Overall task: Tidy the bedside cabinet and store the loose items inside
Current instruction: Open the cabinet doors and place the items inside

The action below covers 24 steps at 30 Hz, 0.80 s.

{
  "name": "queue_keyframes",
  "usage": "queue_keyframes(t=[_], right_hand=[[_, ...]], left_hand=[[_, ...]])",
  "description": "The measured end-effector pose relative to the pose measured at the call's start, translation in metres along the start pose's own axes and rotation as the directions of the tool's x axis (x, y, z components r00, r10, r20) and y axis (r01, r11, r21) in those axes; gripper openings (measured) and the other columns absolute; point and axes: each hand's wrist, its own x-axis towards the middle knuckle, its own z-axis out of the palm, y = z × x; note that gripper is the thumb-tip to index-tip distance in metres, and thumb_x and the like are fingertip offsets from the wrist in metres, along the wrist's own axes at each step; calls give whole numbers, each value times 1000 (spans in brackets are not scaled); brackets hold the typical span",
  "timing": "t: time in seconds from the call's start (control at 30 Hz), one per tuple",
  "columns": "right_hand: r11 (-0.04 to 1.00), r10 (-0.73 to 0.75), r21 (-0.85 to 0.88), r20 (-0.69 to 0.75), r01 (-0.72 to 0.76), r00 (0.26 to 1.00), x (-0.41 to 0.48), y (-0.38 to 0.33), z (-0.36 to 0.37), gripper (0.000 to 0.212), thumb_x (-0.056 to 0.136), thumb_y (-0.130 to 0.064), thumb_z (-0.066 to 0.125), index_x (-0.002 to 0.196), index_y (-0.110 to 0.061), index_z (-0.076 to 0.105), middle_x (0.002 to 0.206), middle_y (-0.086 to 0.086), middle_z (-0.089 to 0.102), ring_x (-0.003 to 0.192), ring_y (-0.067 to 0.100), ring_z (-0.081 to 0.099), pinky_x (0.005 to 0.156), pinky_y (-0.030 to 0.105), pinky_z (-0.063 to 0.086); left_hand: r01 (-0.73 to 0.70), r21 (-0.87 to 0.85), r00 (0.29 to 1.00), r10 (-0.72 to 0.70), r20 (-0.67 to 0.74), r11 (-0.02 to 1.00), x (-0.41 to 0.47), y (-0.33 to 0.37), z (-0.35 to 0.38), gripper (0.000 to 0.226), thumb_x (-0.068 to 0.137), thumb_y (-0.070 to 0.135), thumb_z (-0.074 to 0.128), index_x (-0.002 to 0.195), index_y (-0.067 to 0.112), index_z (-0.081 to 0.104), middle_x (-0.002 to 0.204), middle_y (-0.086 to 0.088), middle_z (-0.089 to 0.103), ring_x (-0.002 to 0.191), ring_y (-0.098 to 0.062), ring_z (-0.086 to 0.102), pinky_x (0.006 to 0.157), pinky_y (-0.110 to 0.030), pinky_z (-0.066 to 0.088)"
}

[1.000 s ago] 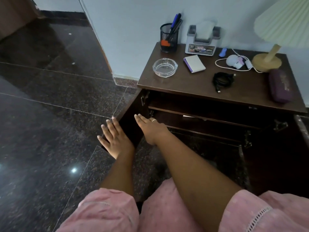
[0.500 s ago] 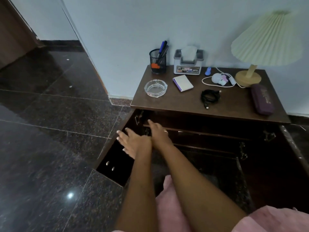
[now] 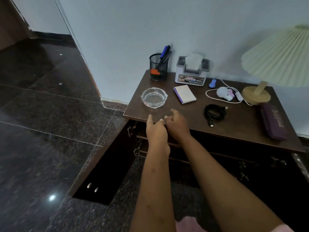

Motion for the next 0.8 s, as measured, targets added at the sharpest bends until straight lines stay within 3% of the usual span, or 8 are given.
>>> queue_keyframes(t=[0.13, 0.27, 0.33, 0.43, 0.57, 0.7, 0.8], right_hand=[[983, 69, -168, -18, -71, 997, 42, -18, 7, 59, 91, -49, 44, 134, -8, 44, 137, 14, 52, 127, 30, 48, 104, 39, 37], [968, 148, -196, -68, -158, 987, 68, -26, 13, 60, 84, -63, 44, 112, -12, 55, 102, 9, 70, 90, 25, 68, 86, 37, 51], [979, 161, -118, -56, -167, 985, 74, -30, 14, 45, 84, -50, 47, 110, -13, 53, 82, 4, 71, 61, 17, 69, 72, 32, 55], [979, 199, 36, -22, -198, 980, 78, -35, 13, 32, 80, -22, 42, 110, -13, 48, 62, 5, 67, 38, 13, 62, 42, 19, 47], [987, 159, 20, 18, -160, 987, 70, -25, 13, 32, 79, -13, 37, 109, -13, 47, 57, 10, 65, 41, 16, 62, 41, 21, 46], [994, 81, 70, 101, -89, 992, 36, -12, 9, 23, 86, -17, 39, 103, -21, 53, 55, 8, 63, 33, 14, 58, 33, 15, 38], [994, 2, 107, 180, -21, 984, 2, -2, 9, 28, 83, -13, 41, 104, -26, 53, 58, 5, 64, 33, 12, 56, 32, 16, 37]], left_hand=[[51, -21, 999, -51, -11, 998, 14, -7, -6, 53, 96, 10, 42, 146, 25, 31, 139, -4, 48, 121, -21, 51, 94, -31, 43], [104, -58, 994, -105, -15, 993, 21, -13, -9, 47, 95, 9, 42, 139, 27, 44, 129, -5, 57, 113, -22, 57, 86, -29, 47], [103, -60, 994, -105, -28, 993, 22, -12, -7, 48, 95, 11, 43, 140, 29, 42, 129, -2, 56, 114, -21, 56, 78, -24, 45], [113, -69, 992, -116, -41, 991, 23, -12, -6, 51, 96, 15, 44, 143, 31, 36, 136, -1, 51, 117, -19, 53, 90, -28, 44], [81, -99, 995, -85, -46, 992, 24, -12, -10, 50, 98, 20, 43, 145, 29, 30, 144, -1, 42, 120, -15, 47, 96, -29, 37], [20, -118, 997, -29, -70, 993, 25, -11, -17, 55, 99, 26, 43, 148, 30, 21, 147, -6, 36, 130, -24, 41, 108, -41, 36], [0, -135, 992, -17, -125, 991, 29, -17, -25, 51, 99, 18, 42, 146, 29, 26, 142, -10, 42, 123, -29, 49, 103, -47, 44]])
